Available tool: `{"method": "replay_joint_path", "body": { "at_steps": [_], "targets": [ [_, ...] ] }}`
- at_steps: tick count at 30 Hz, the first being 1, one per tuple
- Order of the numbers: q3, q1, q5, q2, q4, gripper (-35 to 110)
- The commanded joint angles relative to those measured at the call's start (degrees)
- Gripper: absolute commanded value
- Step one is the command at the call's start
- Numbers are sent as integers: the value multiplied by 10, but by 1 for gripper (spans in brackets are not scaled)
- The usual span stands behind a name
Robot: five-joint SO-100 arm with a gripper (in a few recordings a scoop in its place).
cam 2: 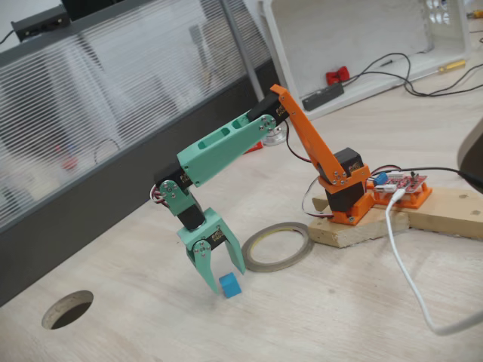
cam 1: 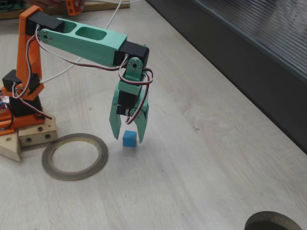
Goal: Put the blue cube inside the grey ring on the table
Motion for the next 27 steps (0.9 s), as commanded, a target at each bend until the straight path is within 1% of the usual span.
{"method": "replay_joint_path", "body": {
  "at_steps": [1,22,27],
  "targets": [
    [-6,3,6,12,17,41],
    [0,4,6,7,10,41],
    [-6,4,7,-57,10,41]
  ]
}}
